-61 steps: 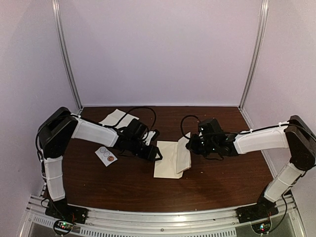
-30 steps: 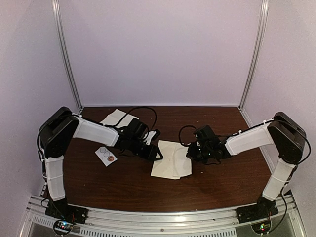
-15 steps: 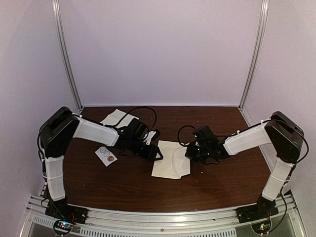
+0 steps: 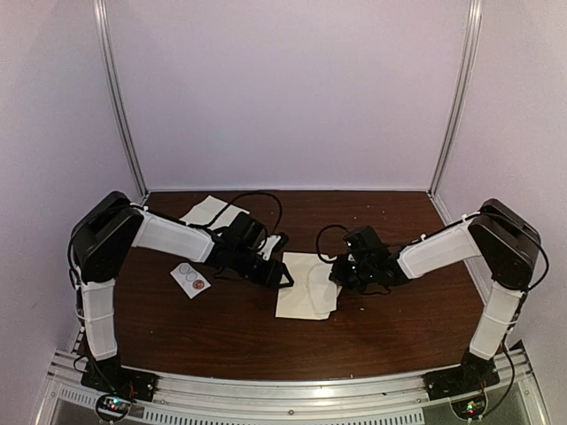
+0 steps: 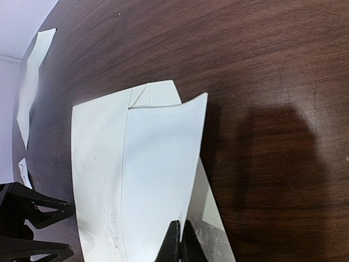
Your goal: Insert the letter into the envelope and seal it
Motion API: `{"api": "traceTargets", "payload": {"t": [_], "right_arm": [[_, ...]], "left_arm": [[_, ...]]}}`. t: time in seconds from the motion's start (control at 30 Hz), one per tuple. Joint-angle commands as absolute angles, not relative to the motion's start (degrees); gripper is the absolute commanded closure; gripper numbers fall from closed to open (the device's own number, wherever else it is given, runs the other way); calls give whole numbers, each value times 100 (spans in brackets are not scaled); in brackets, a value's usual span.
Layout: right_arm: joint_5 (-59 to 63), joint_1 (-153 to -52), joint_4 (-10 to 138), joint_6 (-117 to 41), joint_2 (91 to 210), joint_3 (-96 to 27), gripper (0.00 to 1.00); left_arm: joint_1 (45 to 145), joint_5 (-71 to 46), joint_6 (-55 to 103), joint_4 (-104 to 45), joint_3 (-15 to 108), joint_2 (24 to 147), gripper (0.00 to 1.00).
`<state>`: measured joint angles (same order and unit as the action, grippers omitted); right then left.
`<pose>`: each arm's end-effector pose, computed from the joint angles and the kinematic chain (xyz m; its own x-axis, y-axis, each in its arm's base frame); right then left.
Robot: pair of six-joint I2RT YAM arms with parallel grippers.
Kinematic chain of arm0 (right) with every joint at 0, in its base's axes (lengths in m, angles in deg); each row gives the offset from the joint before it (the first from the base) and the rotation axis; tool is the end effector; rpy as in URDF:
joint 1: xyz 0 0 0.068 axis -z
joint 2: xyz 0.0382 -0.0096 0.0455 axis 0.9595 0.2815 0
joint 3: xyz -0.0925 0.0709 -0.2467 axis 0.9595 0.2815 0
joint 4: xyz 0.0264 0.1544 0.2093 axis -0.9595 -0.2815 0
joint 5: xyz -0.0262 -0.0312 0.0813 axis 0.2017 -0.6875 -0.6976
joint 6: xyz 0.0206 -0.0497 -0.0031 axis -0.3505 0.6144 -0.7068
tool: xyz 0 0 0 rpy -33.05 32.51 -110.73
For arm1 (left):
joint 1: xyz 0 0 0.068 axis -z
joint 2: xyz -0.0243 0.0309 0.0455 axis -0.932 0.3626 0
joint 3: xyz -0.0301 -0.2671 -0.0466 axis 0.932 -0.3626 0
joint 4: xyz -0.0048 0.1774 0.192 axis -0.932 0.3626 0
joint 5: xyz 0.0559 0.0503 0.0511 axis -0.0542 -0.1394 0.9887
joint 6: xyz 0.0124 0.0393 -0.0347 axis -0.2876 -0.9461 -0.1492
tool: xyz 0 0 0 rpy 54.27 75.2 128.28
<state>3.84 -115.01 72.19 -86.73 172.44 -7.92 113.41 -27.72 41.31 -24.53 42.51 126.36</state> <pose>0.2585 0.2322 0.1269 -0.8917 0.3105 -0.3293 0.0515 0.7925 0.6077 0.2834 -0.3000 0.1257 -0.8774 0.2506 -0.4091 0.4607 0.6780 -0.5728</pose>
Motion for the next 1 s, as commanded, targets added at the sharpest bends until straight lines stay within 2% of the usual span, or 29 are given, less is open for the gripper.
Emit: {"api": "traceTargets", "payload": {"t": [0.0, 0.53, 0.97], "right_arm": [[295, -11486, 7366, -8693, 17347, -912, 100], [-89, -11519, 7685, -8536, 17552, -1062, 100], [141, -11512, 7899, -8526, 17380, -841, 100]], "left_arm": [[11330, -2899, 4185, -2399, 4325, 12888, 47], [11338, -3133, 4176, -2396, 4384, 12967, 47], [11416, -3403, 4376, -2676, 4237, 12894, 47]]}}
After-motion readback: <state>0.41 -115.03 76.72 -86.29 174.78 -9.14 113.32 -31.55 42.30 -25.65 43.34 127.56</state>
